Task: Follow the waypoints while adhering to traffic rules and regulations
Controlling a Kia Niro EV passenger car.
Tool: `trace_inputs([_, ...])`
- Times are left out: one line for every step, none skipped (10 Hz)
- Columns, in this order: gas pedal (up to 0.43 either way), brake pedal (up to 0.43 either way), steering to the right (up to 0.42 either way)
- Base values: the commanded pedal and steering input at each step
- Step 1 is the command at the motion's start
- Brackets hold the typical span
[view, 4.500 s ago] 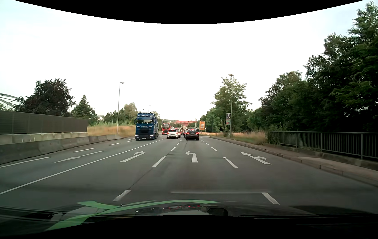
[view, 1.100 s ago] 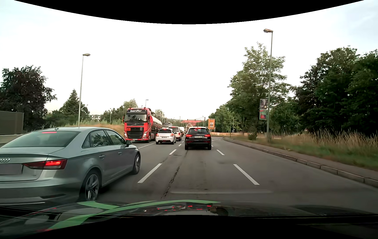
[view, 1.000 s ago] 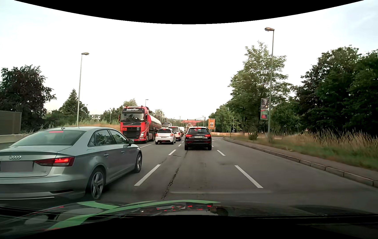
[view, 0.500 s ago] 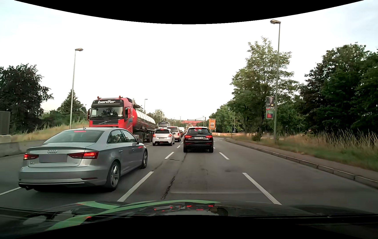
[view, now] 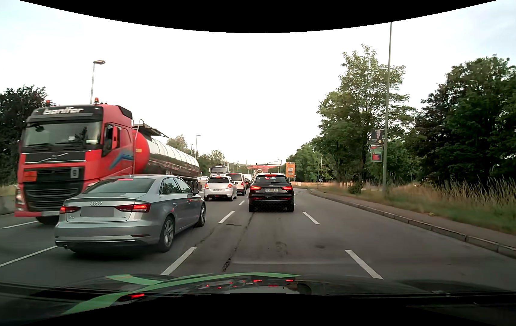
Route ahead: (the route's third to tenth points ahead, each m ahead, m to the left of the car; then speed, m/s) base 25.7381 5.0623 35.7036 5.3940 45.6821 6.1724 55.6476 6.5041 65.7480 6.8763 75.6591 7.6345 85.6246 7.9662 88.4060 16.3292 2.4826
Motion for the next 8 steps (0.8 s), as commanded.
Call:
trace_inputs([0.000, 0.043, -0.005])
trace_inputs([0.000, 0.055, -0.005])
trace_inputs([0.000, 0.061, -0.005])
trace_inputs([0.000, 0.098, -0.005])
trace_inputs([0.000, 0.116, -0.005])
trace_inputs([0.000, 0.122, -0.005])
trace_inputs([0.000, 0.140, -0.005])
trace_inputs([0.000, 0.152, -0.005])
